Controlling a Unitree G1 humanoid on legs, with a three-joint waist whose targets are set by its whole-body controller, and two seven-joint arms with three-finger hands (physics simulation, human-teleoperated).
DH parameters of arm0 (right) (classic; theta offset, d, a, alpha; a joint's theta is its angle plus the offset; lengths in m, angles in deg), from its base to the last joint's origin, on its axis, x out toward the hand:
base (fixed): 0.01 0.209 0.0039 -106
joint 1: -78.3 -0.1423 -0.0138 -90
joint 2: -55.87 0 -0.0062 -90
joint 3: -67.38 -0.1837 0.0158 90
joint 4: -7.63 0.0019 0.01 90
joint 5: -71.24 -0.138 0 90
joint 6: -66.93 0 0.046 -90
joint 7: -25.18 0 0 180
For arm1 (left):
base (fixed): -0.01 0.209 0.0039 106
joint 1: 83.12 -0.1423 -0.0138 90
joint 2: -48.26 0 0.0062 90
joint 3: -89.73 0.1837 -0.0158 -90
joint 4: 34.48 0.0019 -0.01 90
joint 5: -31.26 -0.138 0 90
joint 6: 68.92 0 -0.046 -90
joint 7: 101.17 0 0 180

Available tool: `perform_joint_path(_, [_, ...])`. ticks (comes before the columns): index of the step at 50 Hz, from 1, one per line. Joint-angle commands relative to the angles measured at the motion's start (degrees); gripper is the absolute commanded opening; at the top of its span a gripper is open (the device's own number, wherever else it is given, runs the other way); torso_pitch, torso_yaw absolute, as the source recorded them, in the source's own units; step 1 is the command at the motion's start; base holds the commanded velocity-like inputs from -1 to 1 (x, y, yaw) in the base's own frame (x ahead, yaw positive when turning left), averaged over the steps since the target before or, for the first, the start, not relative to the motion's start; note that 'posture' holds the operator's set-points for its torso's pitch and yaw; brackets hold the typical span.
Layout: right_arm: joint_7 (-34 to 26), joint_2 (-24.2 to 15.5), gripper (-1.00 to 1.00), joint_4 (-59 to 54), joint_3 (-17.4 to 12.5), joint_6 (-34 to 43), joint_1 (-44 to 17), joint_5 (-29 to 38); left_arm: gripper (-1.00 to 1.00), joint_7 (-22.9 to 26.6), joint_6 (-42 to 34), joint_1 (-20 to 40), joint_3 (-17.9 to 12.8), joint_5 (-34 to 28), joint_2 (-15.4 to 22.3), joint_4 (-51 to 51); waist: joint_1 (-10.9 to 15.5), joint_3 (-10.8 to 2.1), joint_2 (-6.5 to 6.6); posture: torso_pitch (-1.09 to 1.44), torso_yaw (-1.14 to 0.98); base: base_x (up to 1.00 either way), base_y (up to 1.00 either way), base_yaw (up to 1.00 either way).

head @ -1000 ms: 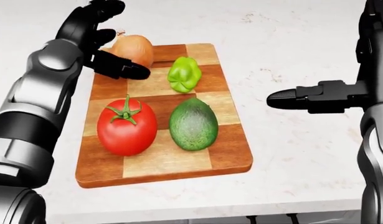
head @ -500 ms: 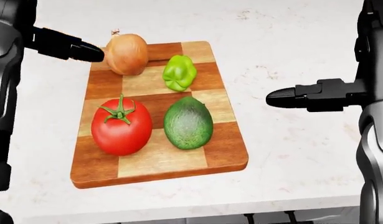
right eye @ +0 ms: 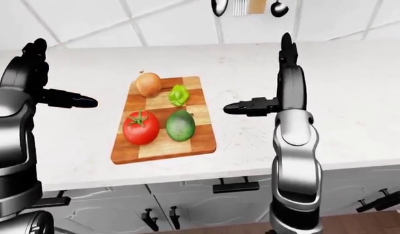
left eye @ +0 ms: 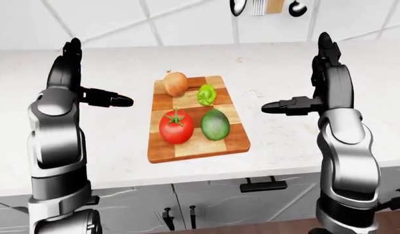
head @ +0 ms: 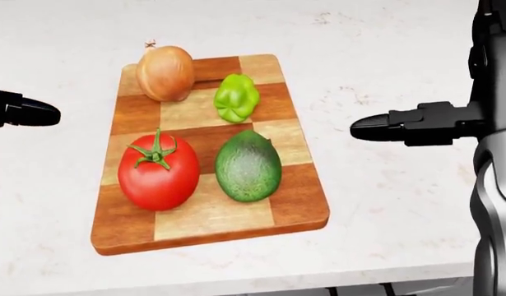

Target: Place the avocado, onion, tomato and bell pepper on the cutting board.

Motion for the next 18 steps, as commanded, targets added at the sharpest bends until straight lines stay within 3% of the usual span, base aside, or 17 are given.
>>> perform_joint_path(1, [0.3, -0.4, 1.0, 1.7, -0.1, -1.9, -1.6, 0.4, 1.0, 0.3, 0.0, 1.4, -0.7, -1.0, 1.1, -3.2, -0.1, -1.42, 0.18, 0.0, 0.0, 0.0, 0.0, 0.0])
perform_joint_path(10, [0.3, -0.5, 1.0, 1.6, -0.4, -2.0, -1.7, 0.6, 1.0, 1.0, -2.8, -2.7, -2.3, -2.4, 1.2, -9.8, 0.0, -1.37, 0.34, 0.0, 0.0, 0.0, 0.0, 0.0])
perform_joint_path(18, [0.7, -1.3, 1.0, 1.2, -1.0, -1.7, -3.2, 0.2, 1.0, 3.8, -7.9, -6.3, -5.8, -3.4, 4.1, -18.4, -0.2, -1.2, 0.47, 0.0, 0.0, 0.0, 0.0, 0.0])
